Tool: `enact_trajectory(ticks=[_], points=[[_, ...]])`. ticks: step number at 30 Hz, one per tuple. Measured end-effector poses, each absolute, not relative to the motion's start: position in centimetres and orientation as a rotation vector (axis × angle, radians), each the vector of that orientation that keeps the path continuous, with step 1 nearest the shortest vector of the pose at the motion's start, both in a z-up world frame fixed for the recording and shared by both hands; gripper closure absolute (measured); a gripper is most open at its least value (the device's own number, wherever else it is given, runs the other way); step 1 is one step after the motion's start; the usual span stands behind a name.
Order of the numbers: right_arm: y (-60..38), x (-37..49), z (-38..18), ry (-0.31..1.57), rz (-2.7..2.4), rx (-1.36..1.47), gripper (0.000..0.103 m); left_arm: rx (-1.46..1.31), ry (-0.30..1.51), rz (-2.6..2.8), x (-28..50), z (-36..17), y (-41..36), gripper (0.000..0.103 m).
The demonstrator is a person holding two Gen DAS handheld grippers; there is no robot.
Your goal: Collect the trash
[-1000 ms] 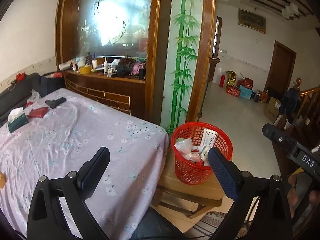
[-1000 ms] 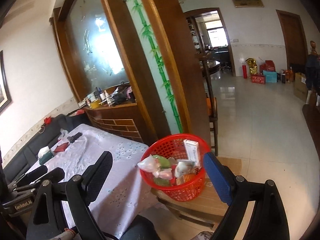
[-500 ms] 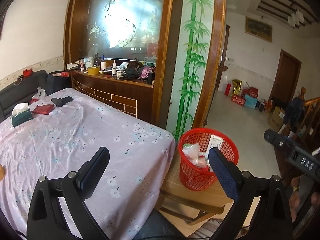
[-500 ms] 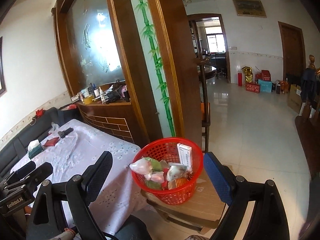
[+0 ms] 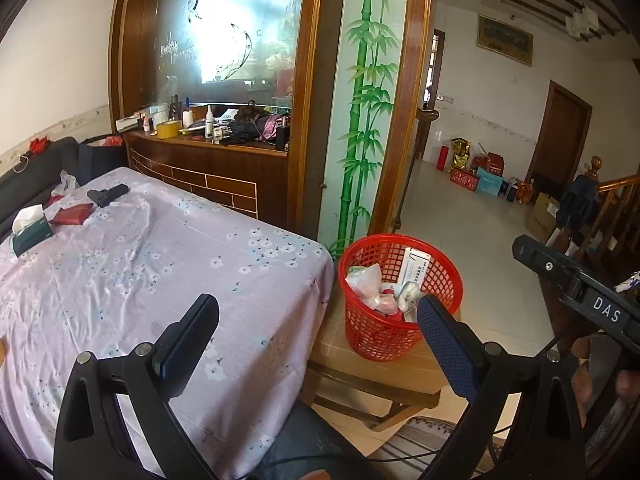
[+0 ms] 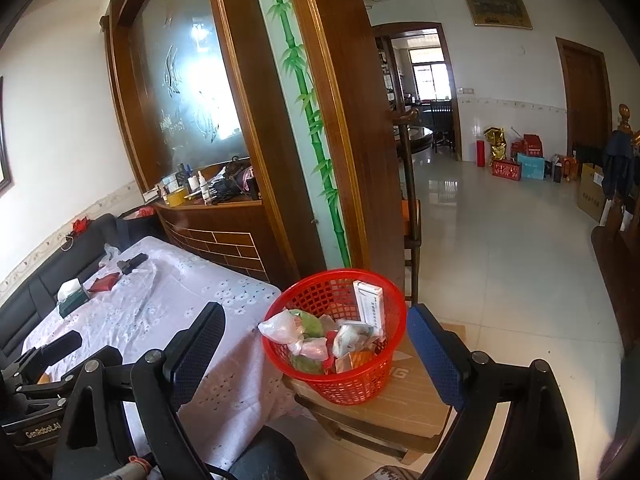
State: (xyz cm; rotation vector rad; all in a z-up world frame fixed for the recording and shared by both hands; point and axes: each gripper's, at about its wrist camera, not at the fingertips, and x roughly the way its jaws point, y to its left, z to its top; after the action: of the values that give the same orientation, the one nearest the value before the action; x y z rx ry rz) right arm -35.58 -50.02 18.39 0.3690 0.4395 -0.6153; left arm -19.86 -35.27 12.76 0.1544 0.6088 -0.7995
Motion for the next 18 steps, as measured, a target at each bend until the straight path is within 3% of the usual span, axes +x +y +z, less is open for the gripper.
enact_trajectory(ticks=[18], points=[[-49.74,-35.17,18.50,0.448,-0.612,0.361,0.008,0.200,0.588,-0.792,-20.11,12.94,-35.72,0.004]])
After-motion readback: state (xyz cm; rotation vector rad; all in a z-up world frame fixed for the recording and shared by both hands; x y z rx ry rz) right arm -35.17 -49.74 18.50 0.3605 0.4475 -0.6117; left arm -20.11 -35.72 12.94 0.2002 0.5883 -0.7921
